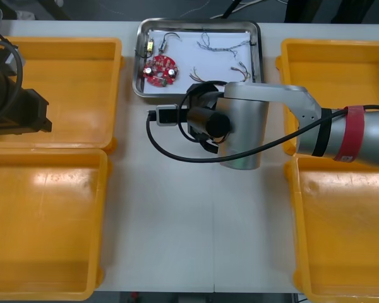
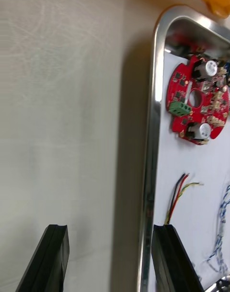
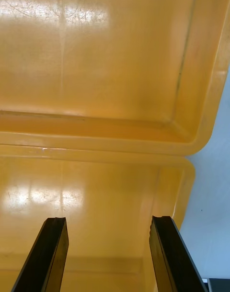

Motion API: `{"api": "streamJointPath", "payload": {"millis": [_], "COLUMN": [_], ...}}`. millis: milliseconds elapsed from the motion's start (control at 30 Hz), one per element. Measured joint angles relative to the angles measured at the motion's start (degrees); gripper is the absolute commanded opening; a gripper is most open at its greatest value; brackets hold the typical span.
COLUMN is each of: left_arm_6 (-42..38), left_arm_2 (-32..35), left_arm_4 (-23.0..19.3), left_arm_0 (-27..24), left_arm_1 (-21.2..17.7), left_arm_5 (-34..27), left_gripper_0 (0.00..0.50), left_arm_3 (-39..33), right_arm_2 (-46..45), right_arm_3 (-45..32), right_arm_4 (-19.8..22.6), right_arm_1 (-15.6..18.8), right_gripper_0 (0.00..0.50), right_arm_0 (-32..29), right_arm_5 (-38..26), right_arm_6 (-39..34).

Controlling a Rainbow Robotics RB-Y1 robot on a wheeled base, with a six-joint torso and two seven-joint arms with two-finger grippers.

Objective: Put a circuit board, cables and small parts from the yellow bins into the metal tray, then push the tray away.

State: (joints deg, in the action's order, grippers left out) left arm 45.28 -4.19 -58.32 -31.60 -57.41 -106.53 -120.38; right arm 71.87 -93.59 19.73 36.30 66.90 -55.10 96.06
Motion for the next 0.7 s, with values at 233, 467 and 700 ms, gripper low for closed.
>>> {"api": "streamJointPath", "payload": {"millis": [233,467,700], "left_arm_6": [0.0,0.0,0.0], "left_arm_2": [0.0,0.0,0.0], "left_arm_4": [0.0,0.0,0.0], "left_arm_0": [0.0,0.0,0.0], "left_arm_1": [0.0,0.0,0.0], "left_arm_5": [0.0,0.0,0.0], "left_gripper_0": [0.5,0.5,0.5], "left_arm_3": [0.0,0.0,0.0], "right_arm_2": [-4.7,-13.5,-22.4], "right_arm_3": [-6.8,-12.9,-15.7], "right_arm_4": [6.7,15.5,23.5], "right_arm_1": [0.7,1.5,2.0], "right_gripper_0": [0.5,0.5,0.5], "right_arm_0": [-0.3,-2.7,-5.4], "right_arm_5": [-10.7,-21.3,-31.2], "right_arm_6": [0.0,0.0,-0.8]}}
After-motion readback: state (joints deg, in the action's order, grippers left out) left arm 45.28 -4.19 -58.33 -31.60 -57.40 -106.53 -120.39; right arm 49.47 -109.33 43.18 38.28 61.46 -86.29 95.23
